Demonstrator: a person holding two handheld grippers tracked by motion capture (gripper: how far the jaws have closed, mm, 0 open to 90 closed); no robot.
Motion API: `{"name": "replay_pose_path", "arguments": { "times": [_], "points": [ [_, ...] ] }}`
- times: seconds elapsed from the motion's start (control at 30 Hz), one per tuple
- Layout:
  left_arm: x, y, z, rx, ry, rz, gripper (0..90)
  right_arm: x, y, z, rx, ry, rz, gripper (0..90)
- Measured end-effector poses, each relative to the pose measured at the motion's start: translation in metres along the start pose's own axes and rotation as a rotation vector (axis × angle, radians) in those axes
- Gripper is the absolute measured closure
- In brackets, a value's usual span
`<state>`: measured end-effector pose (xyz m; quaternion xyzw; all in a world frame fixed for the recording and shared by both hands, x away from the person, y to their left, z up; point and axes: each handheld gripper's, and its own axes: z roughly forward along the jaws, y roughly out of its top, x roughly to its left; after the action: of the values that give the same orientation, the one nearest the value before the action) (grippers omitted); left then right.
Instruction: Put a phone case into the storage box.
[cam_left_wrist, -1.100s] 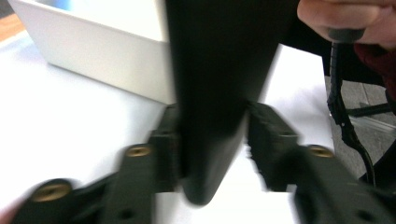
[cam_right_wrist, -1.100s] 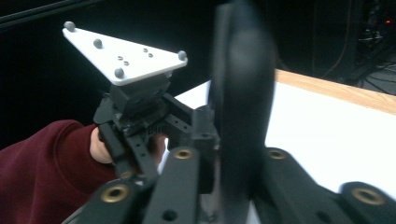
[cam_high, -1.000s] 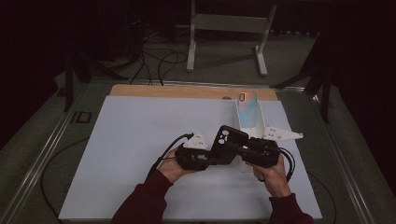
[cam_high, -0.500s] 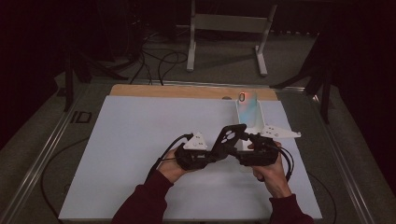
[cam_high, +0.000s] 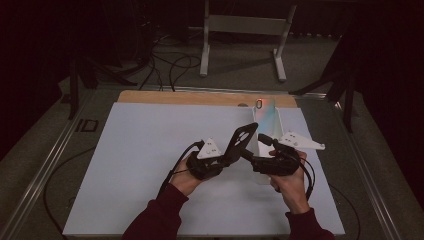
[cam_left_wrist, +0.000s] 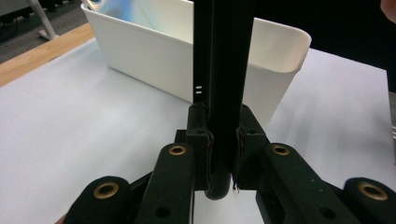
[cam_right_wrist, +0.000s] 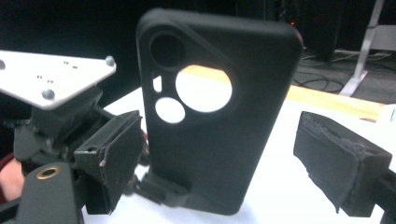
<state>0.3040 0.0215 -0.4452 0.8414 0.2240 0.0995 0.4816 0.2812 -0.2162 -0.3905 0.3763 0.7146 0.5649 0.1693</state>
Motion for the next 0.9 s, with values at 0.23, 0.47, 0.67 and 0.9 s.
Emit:
{"name": "replay_pose_path", "arguments": {
  "times": [0.23,0.47,0.67,0.9],
  "points": [
    [-0.004,-0.001,0.004,0.009,-0.001,0.005,80.2,0.004,0.005,0.006,-0.038,-0.024,0.028,13.5],
    [-0.01,-0.002,0.008,0.005,-0.039,0.005,80.2,0.003,0.006,0.01,-0.049,-0.038,0.069,11.5],
    [-0.012,-0.003,0.011,0.011,-0.049,0.008,80.3,0.003,0.005,0.013,-0.055,-0.039,0.081,10.2],
    [-0.014,-0.002,0.01,-0.006,-0.07,0.003,80.5,0.004,0.005,0.015,-0.065,-0.052,0.074,11.4]
  ]
}}
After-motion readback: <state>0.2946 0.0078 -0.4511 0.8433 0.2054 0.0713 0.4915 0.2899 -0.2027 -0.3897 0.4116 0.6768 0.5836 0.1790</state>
